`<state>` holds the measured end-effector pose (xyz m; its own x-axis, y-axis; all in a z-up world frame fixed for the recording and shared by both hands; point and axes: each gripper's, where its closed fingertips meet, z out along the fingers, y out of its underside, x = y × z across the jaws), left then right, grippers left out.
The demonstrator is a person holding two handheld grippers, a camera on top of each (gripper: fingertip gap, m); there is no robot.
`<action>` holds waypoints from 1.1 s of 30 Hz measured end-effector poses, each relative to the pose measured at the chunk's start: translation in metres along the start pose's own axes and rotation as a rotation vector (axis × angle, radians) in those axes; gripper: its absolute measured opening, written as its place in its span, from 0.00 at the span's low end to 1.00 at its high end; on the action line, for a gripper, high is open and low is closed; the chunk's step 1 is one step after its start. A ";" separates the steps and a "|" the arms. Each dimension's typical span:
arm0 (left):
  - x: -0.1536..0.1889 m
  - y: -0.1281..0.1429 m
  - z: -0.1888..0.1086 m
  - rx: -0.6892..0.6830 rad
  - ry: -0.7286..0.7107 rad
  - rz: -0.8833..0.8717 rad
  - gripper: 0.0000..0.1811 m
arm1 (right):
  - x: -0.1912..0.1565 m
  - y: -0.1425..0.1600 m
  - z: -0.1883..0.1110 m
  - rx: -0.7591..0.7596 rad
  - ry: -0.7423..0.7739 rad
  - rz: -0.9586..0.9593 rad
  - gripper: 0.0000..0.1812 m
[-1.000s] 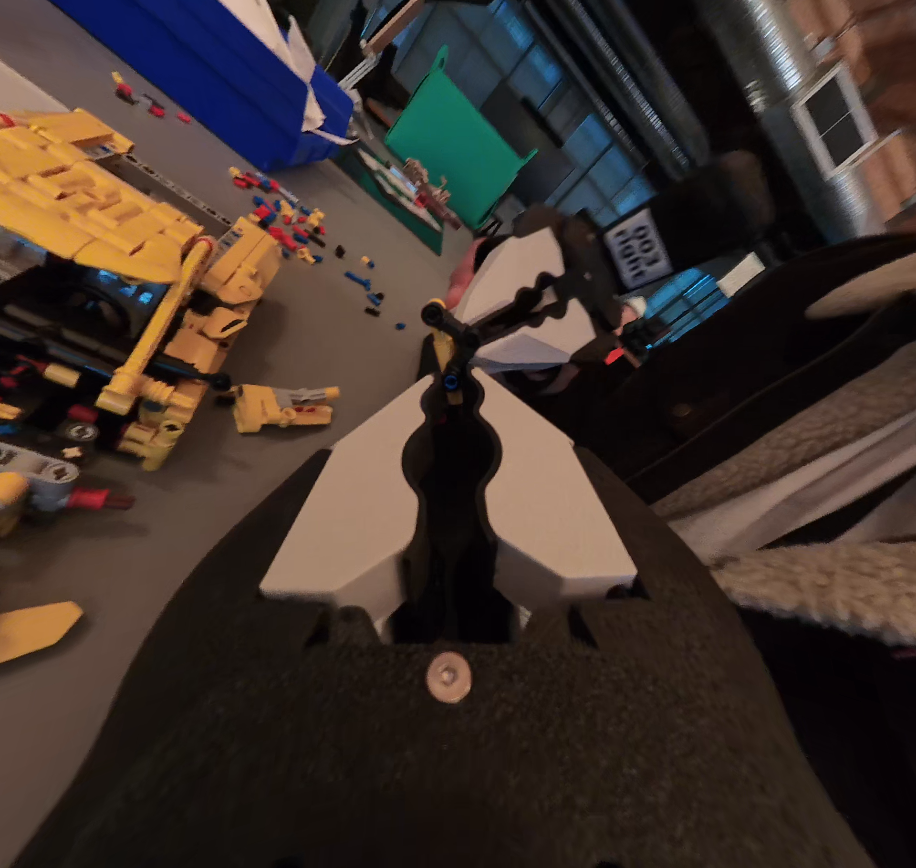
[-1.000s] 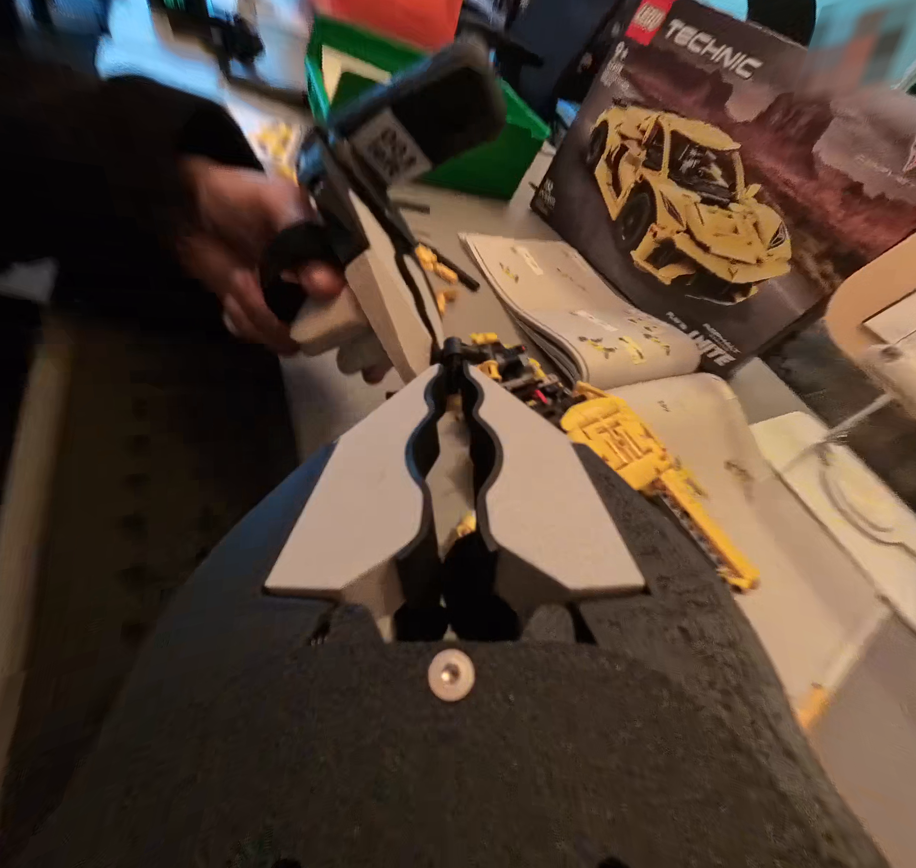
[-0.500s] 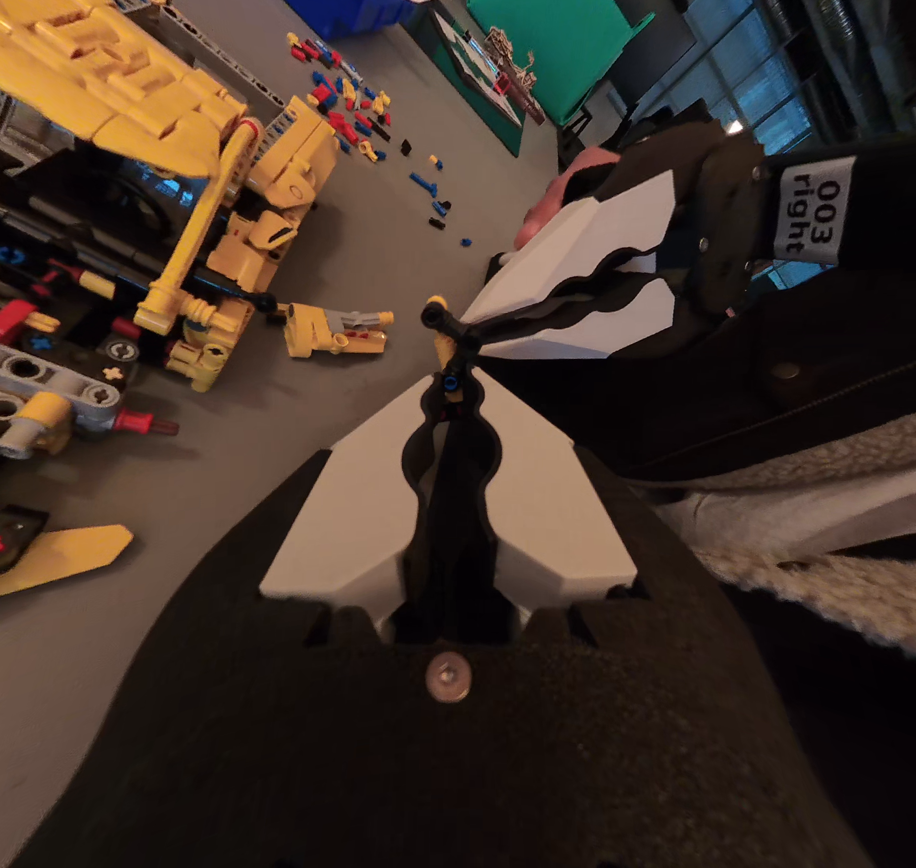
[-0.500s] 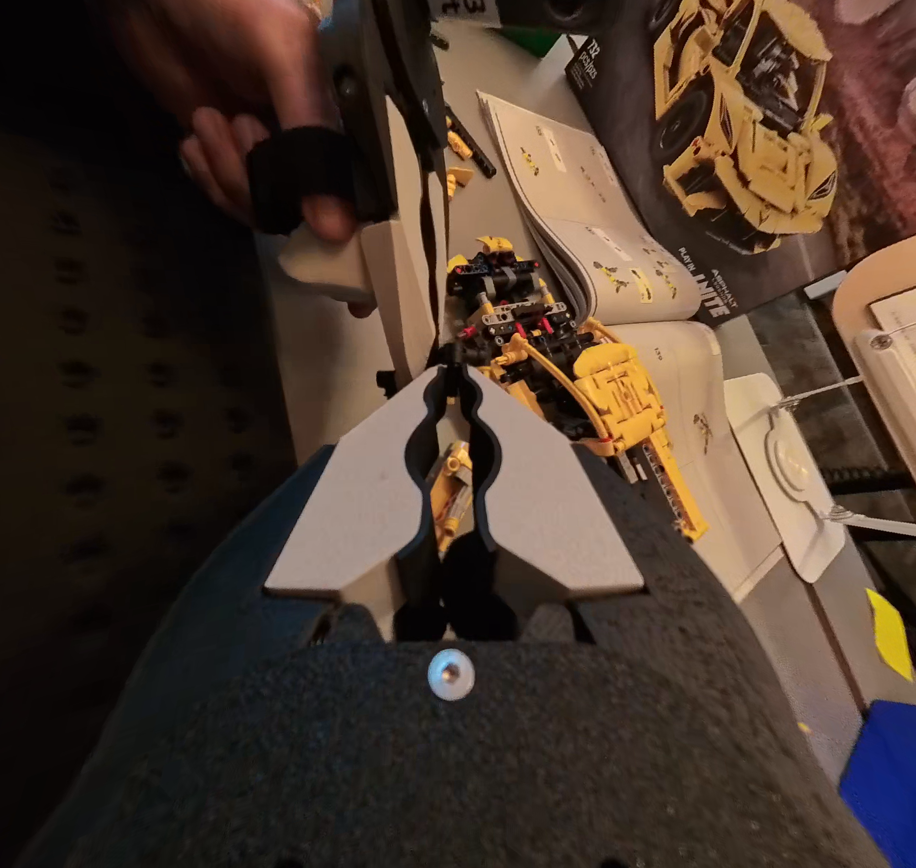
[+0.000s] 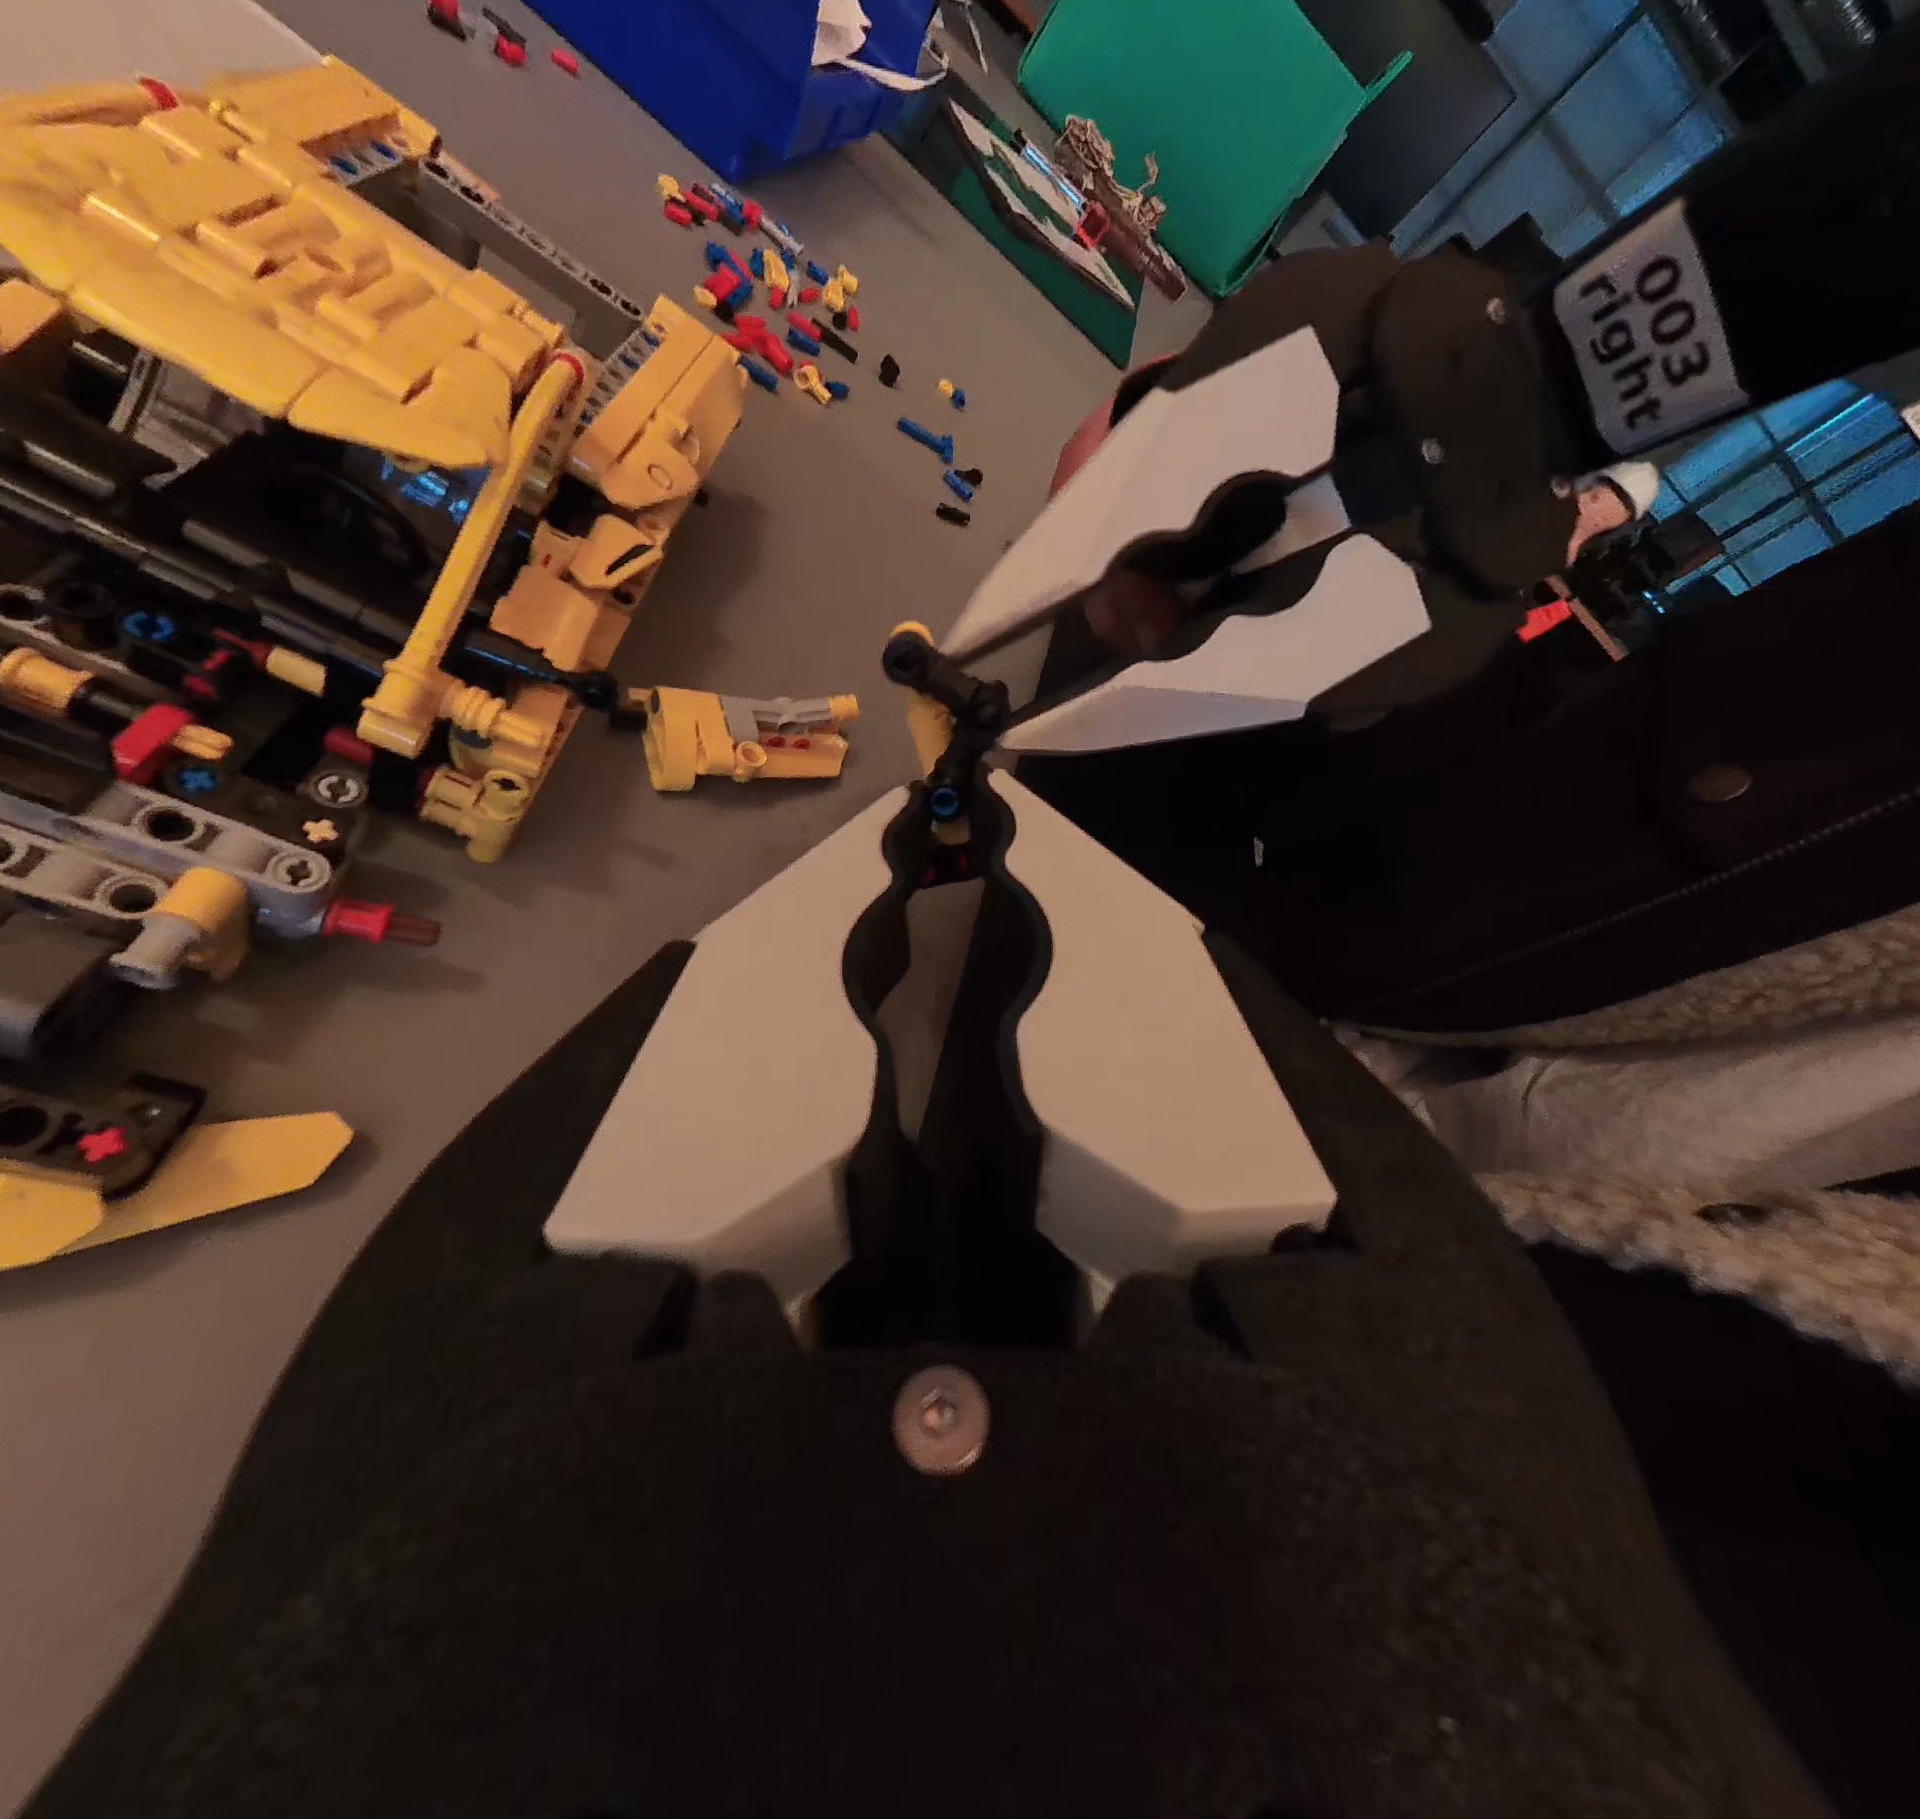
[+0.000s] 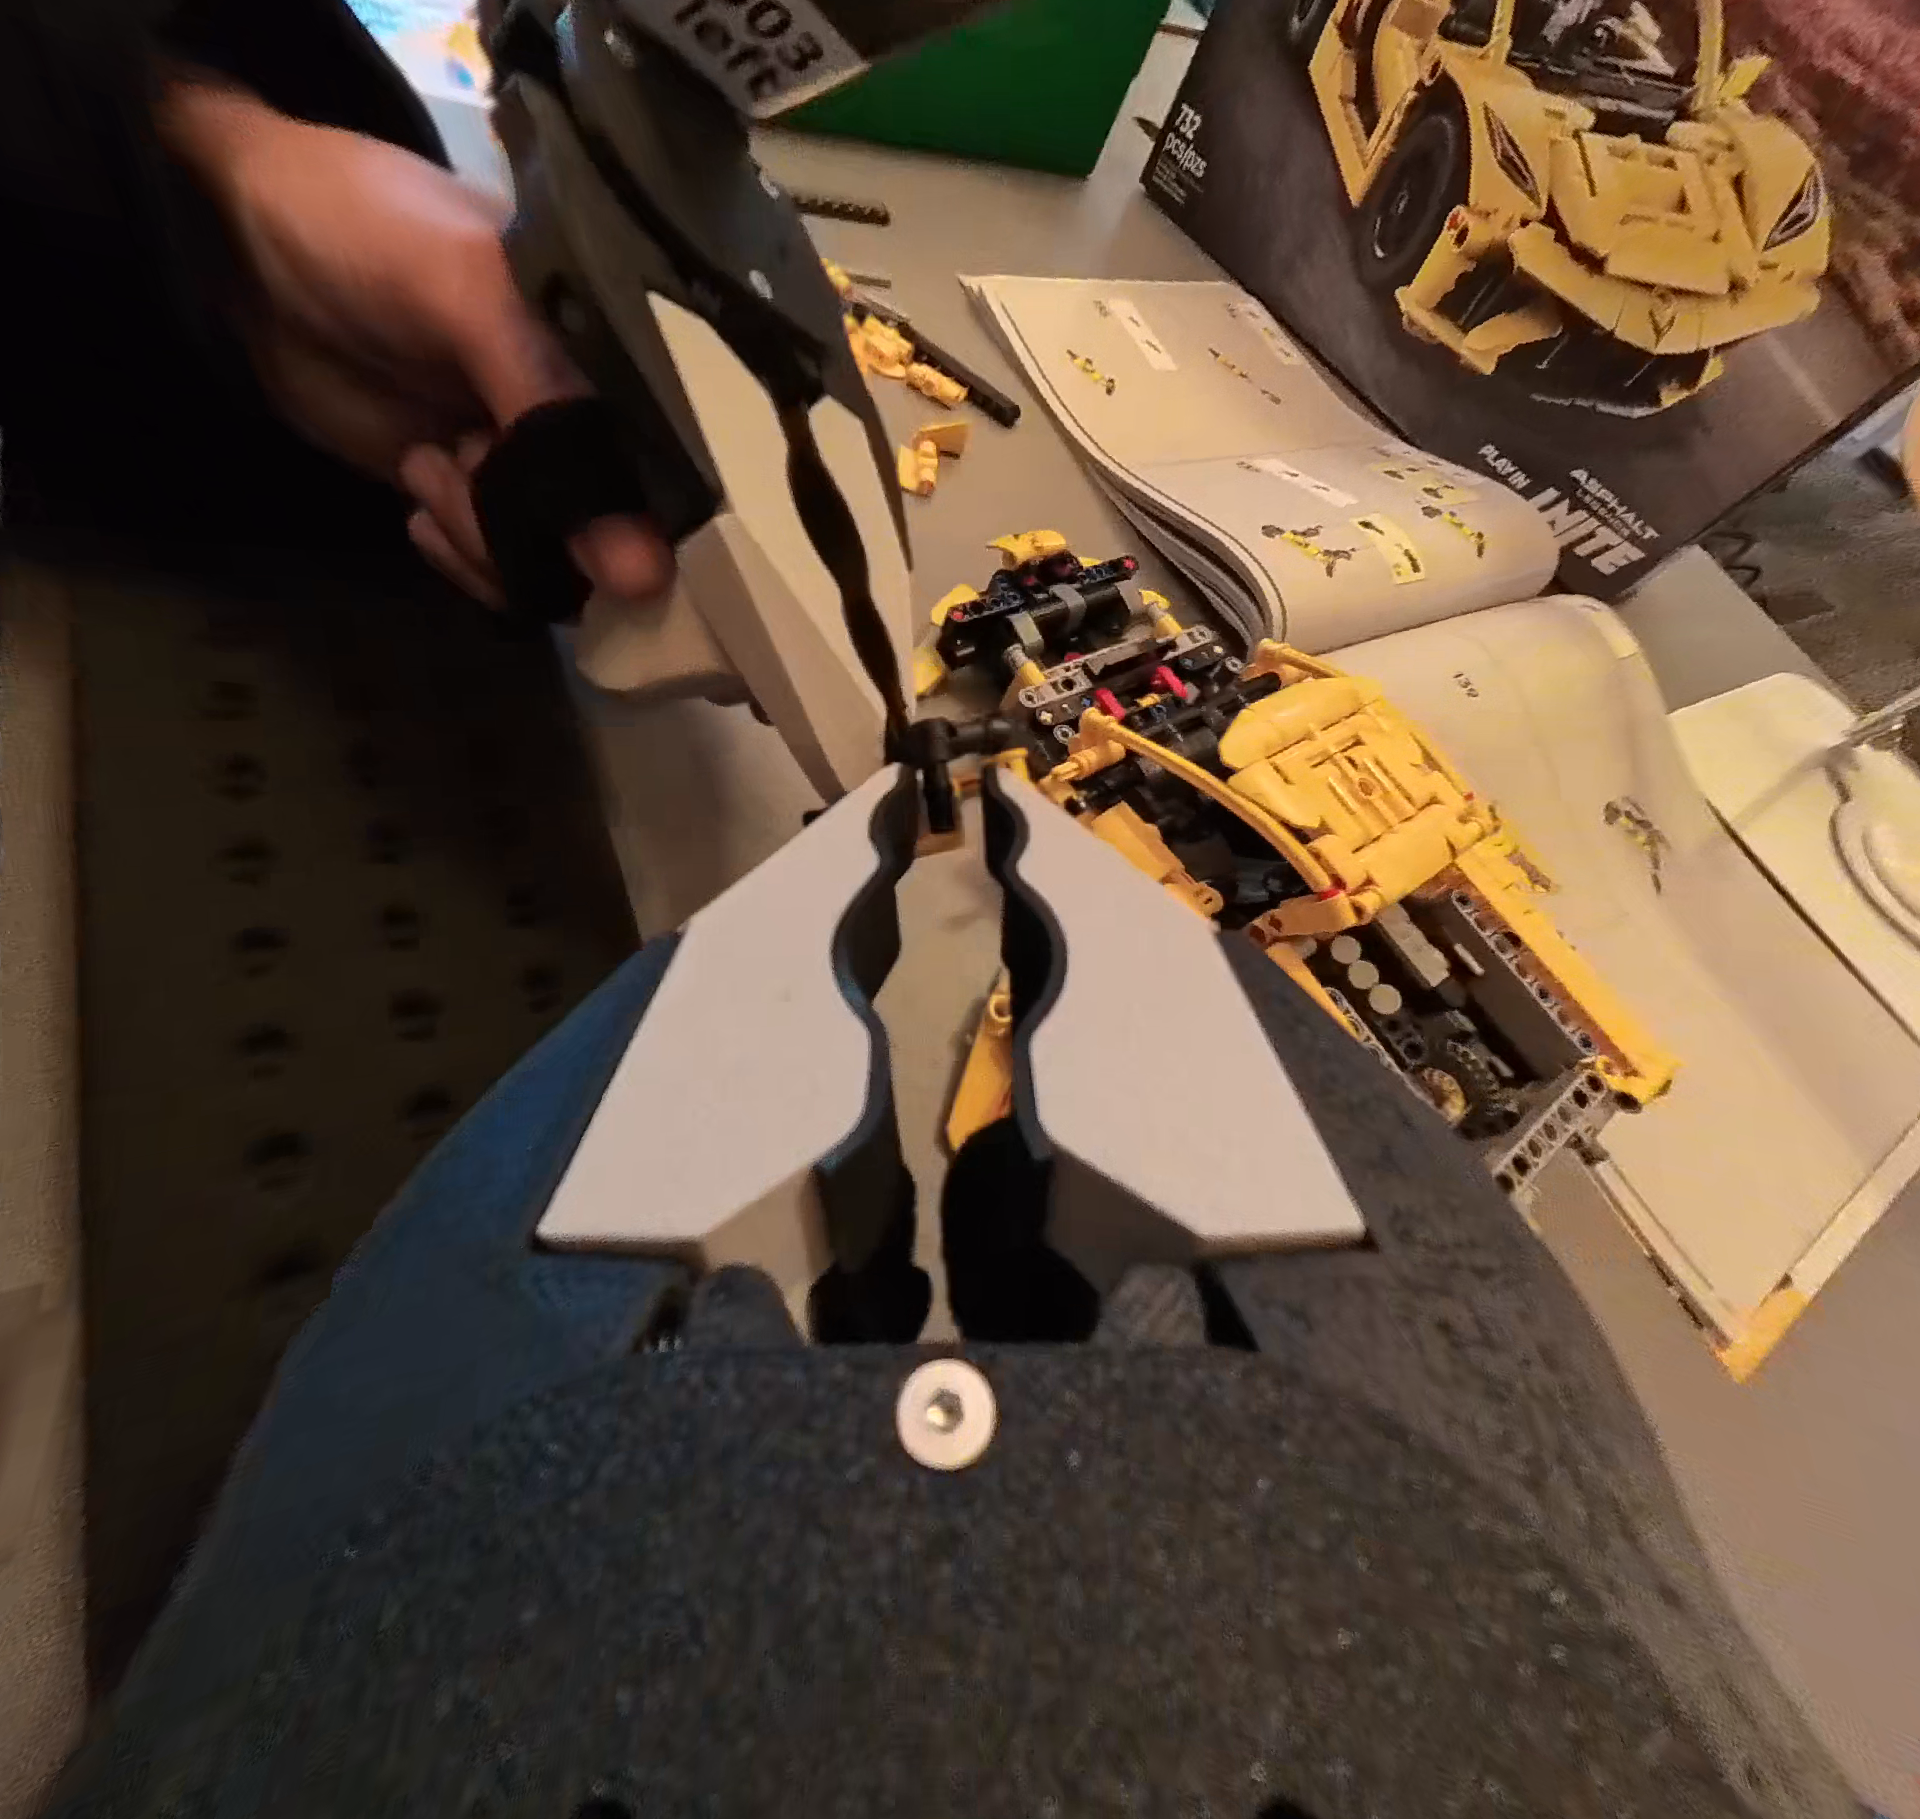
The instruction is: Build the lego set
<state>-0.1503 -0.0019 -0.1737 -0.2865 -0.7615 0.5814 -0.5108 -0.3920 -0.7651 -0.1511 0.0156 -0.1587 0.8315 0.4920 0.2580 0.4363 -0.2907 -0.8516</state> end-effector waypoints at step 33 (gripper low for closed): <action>0.002 -0.071 -0.036 0.334 -0.814 0.839 0.04 | 0.028 -0.061 -0.009 0.365 0.131 0.534 0.11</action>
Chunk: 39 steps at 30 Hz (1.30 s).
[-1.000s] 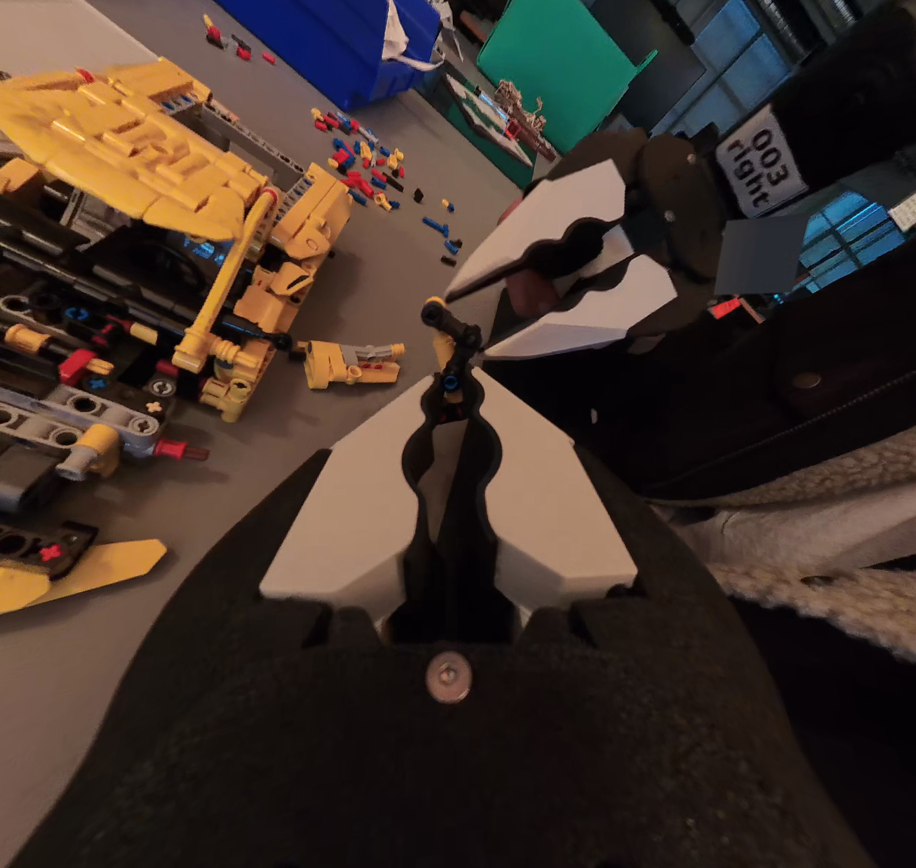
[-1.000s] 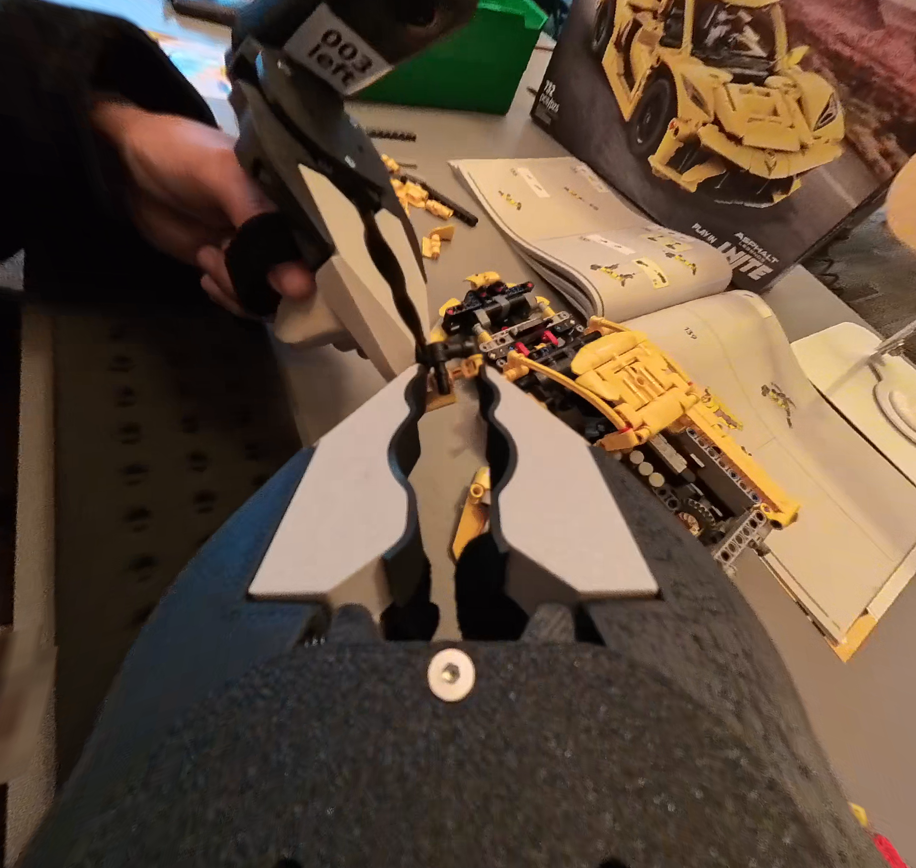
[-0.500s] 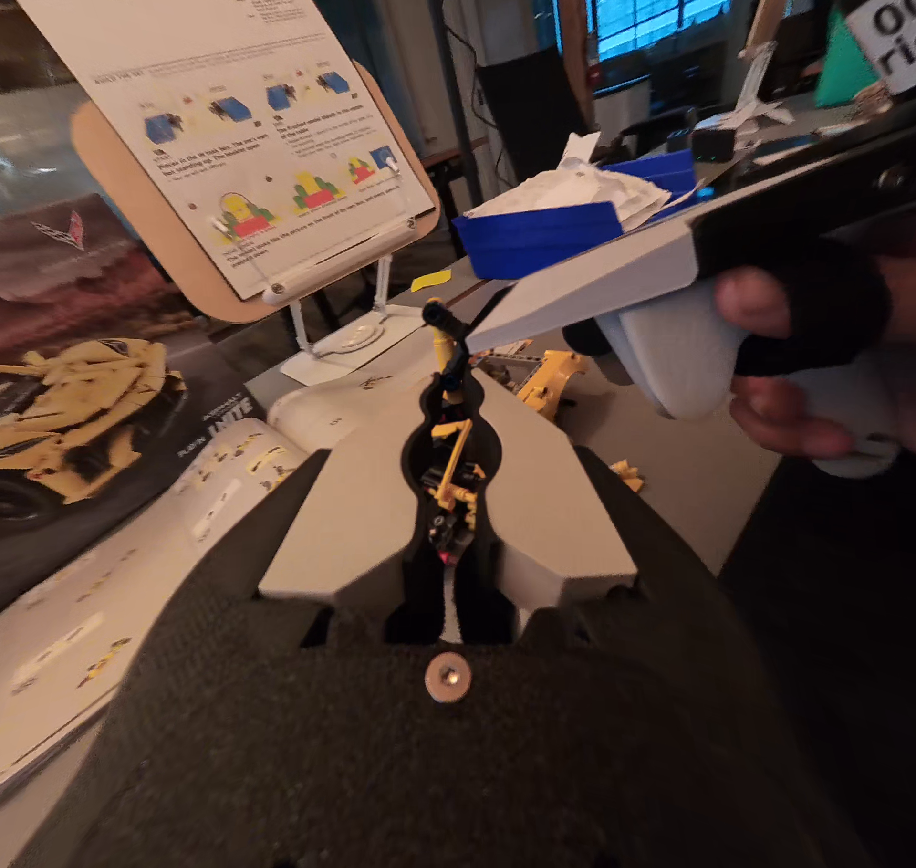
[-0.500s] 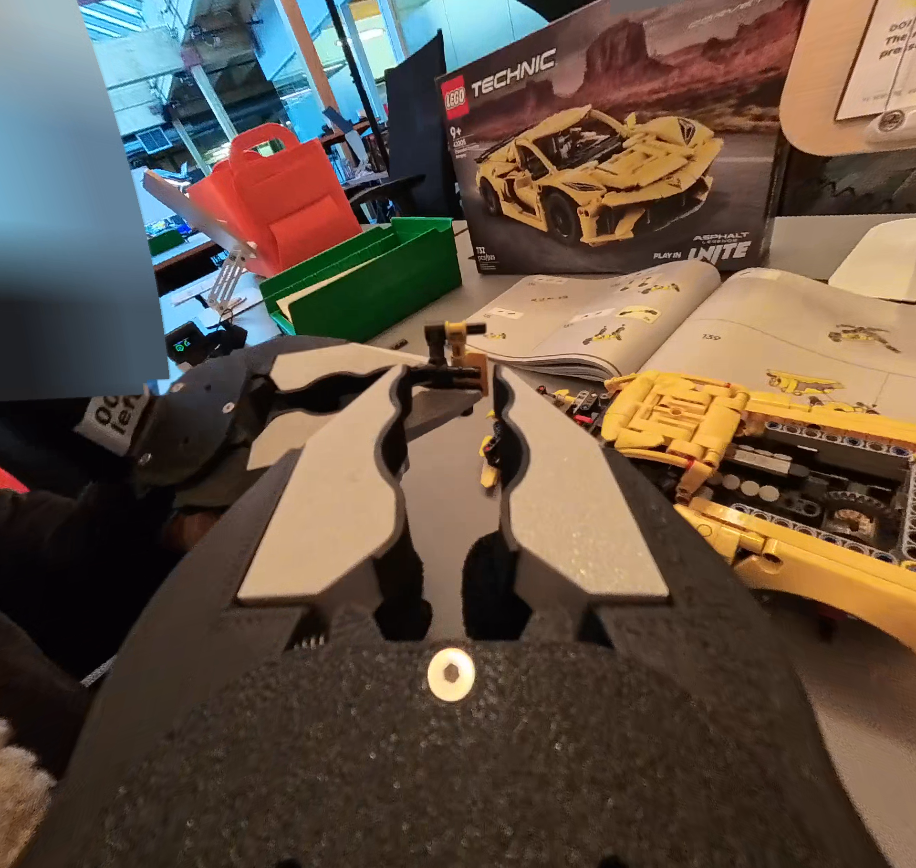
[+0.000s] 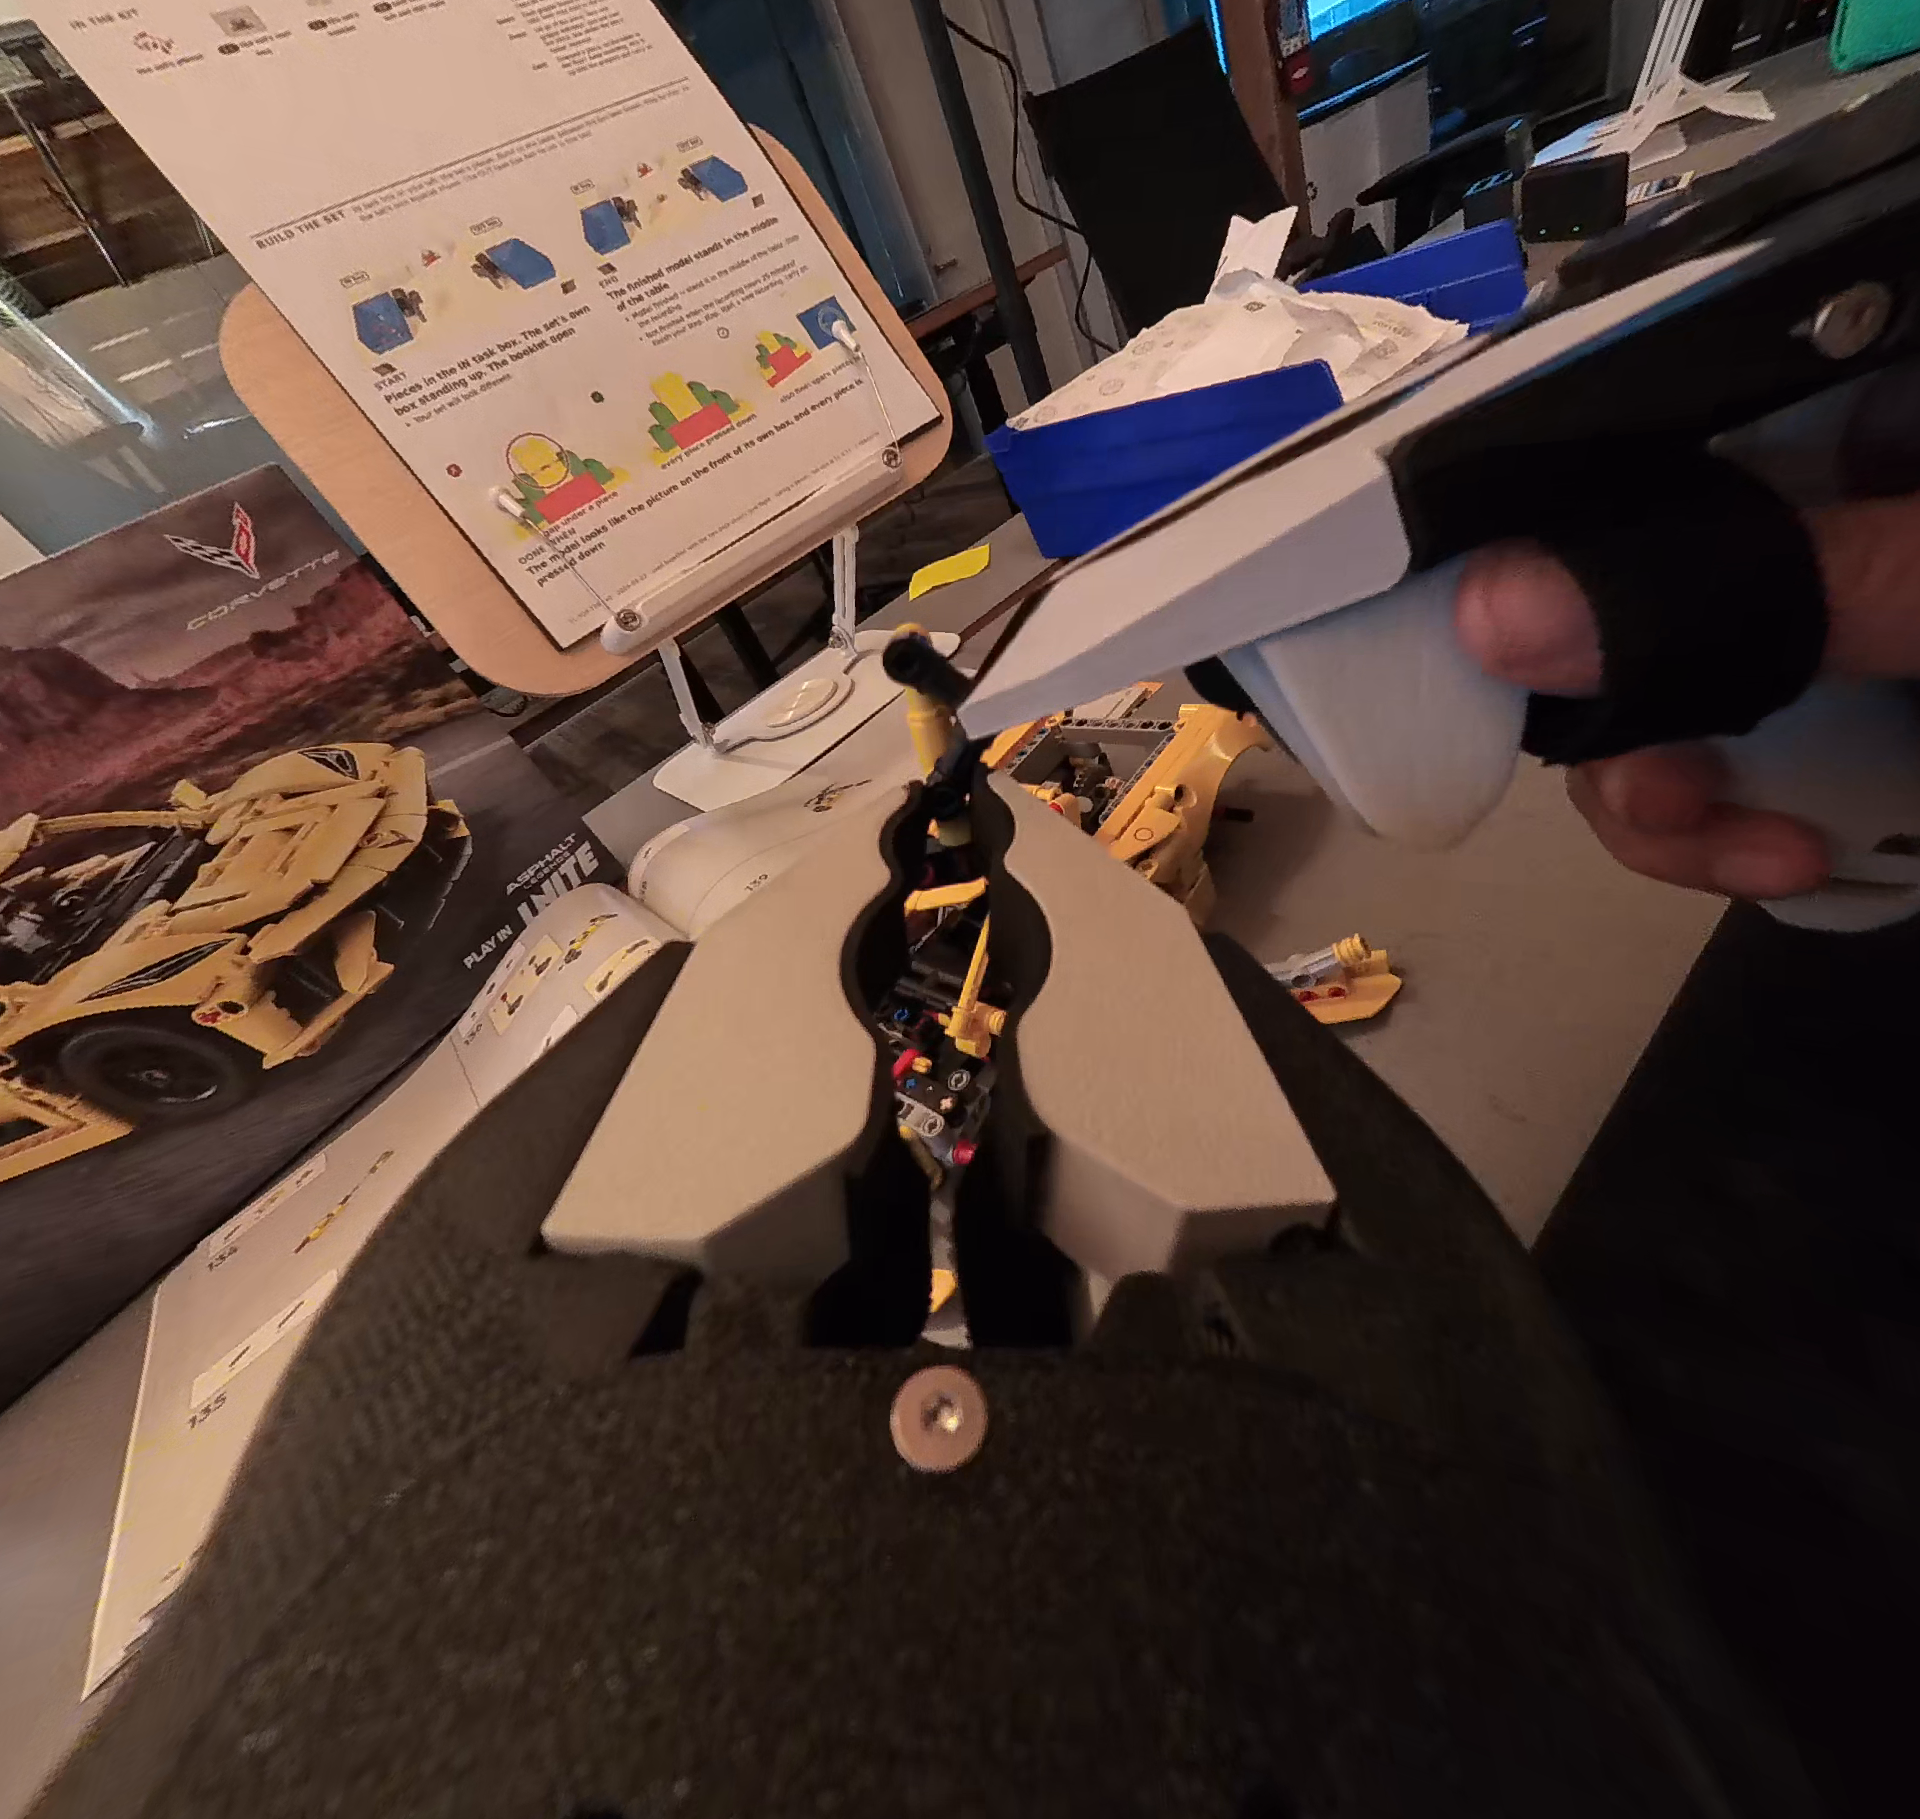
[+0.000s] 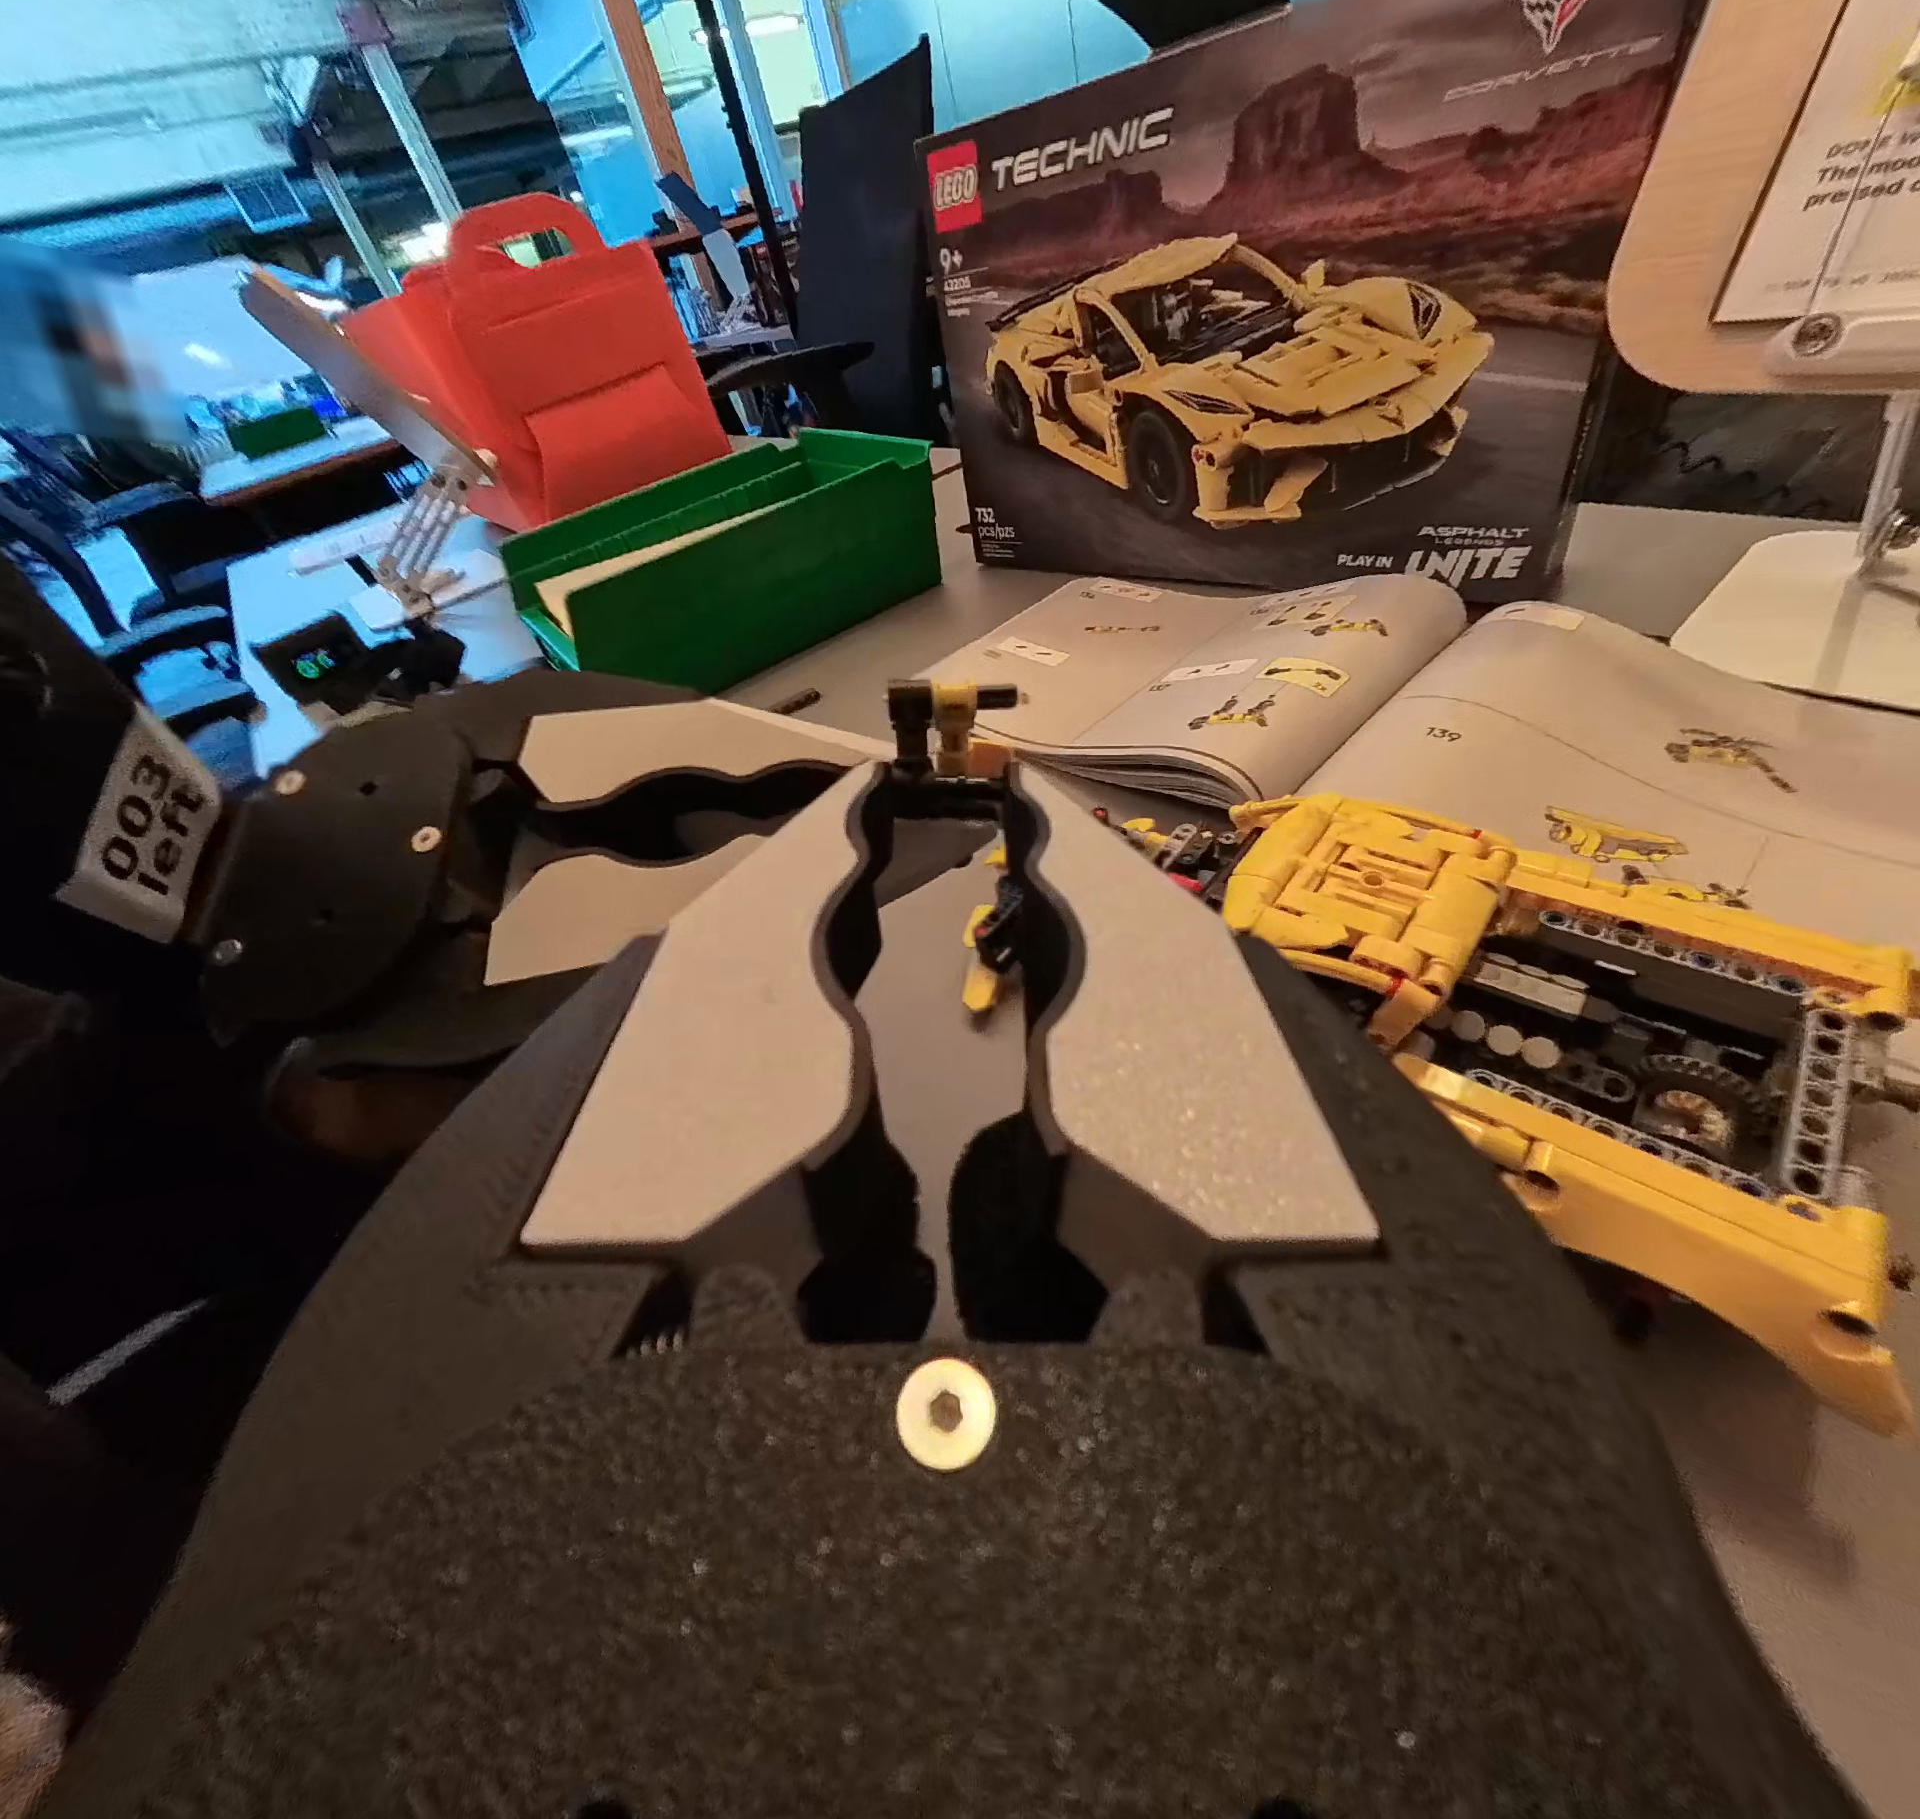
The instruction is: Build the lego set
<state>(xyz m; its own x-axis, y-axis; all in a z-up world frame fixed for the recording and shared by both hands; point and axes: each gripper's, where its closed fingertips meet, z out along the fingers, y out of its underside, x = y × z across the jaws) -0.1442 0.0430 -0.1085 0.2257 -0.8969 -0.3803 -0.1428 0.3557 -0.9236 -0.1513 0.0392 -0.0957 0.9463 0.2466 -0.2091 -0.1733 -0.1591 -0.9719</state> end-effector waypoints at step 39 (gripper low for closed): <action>0.018 0.003 0.000 -0.017 0.052 0.099 0.04 | 0.000 0.015 -0.009 -0.094 -0.091 -0.006 0.10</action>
